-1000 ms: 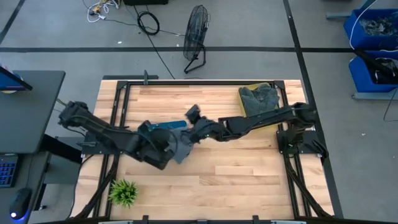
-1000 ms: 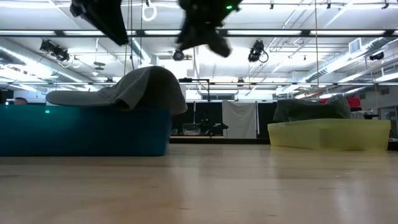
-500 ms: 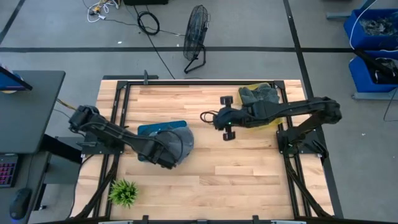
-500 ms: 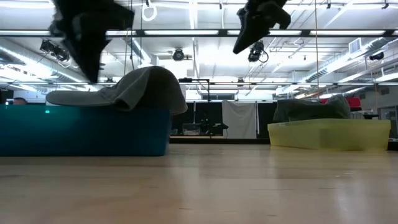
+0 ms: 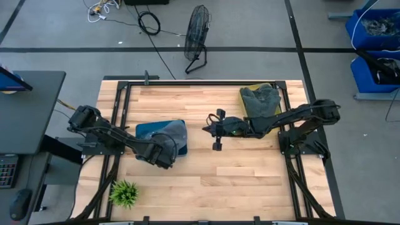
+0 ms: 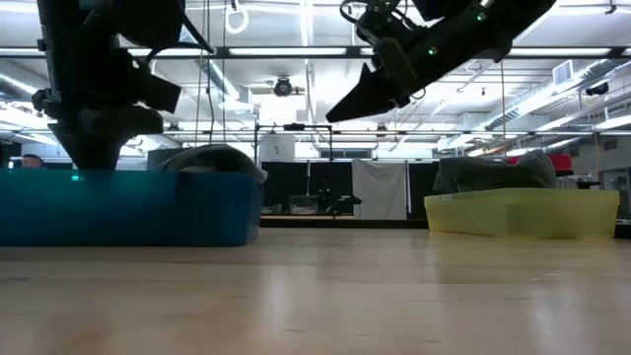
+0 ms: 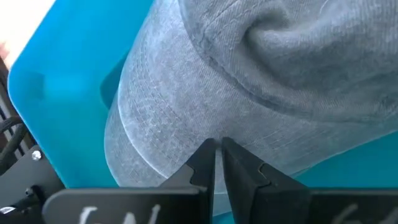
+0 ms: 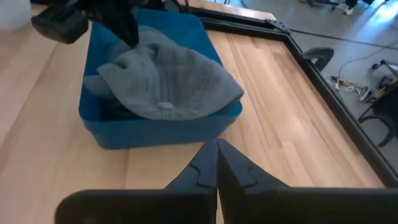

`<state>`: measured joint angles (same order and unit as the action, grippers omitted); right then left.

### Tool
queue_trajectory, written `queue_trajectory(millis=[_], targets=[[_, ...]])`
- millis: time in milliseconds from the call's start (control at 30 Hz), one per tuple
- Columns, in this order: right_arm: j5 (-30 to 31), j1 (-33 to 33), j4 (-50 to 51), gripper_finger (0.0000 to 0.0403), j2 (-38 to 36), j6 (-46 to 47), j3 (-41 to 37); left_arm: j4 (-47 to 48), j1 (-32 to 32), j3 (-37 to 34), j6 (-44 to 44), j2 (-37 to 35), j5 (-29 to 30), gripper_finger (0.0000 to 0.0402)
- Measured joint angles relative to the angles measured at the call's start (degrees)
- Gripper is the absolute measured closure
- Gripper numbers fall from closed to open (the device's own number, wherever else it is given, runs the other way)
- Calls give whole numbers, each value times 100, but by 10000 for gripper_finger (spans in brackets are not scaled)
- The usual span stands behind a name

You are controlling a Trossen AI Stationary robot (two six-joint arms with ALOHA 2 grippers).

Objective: Pick & Place hat
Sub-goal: Put the blue cap into the blue bin

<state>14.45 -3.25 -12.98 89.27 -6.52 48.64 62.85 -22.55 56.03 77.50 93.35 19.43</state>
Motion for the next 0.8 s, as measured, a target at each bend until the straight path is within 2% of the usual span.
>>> queue_trajectory(millis=[400, 600, 667, 800], targets=[[-57, 0, -210, 400, 9, 221, 109, -284, 154, -43, -493, 7, -138, 368], [-48, 7, -366, 401, 265, 692, 112, 22, -266, 655, -470, -305, -46, 368], [-48, 7, -748, 401, 500, 852, 116, 201, -530, 1016, -468, -432, 185, 368], [-38, 28, -1837, 401, 1207, 1052, 127, 724, -1025, 1773, -429, -600, 1146, 368]])
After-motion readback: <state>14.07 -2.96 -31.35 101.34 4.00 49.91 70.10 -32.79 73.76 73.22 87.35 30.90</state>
